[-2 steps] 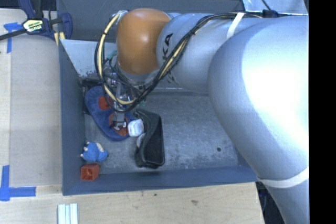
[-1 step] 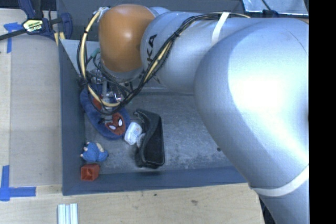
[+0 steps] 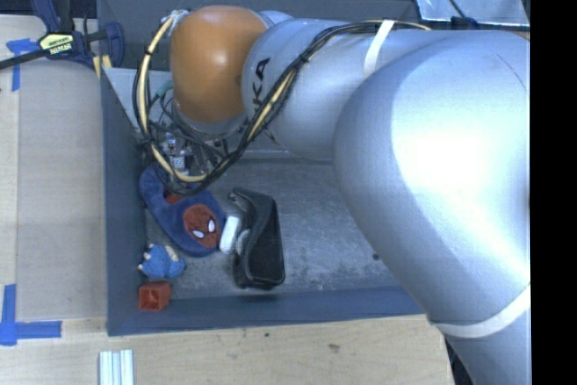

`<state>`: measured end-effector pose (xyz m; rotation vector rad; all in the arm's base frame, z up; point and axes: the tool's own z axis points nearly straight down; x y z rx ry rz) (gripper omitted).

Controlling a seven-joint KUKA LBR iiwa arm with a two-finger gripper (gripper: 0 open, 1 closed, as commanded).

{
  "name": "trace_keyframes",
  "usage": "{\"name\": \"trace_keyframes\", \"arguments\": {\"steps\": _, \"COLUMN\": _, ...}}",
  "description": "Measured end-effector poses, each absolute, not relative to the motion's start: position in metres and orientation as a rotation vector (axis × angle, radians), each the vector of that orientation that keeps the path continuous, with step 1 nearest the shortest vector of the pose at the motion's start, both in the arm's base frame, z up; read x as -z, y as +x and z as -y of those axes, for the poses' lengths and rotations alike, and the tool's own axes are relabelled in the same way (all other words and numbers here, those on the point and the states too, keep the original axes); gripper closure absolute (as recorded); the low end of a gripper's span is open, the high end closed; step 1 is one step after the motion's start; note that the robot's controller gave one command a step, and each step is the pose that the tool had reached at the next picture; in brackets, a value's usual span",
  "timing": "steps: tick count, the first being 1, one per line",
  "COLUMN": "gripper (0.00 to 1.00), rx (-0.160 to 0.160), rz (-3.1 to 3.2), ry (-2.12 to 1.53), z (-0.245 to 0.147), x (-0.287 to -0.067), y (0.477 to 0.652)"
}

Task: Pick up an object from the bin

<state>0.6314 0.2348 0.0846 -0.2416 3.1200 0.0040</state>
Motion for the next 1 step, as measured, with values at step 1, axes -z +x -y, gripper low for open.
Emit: {"name": "trace_keyframes", "arguments": {"steps": 1, "gripper": 1.00, "rx": -0.004, "rz": -3.121, "ry": -0.229, "z": -0.2049, "x": -0.2515, "y": 0.5907}}
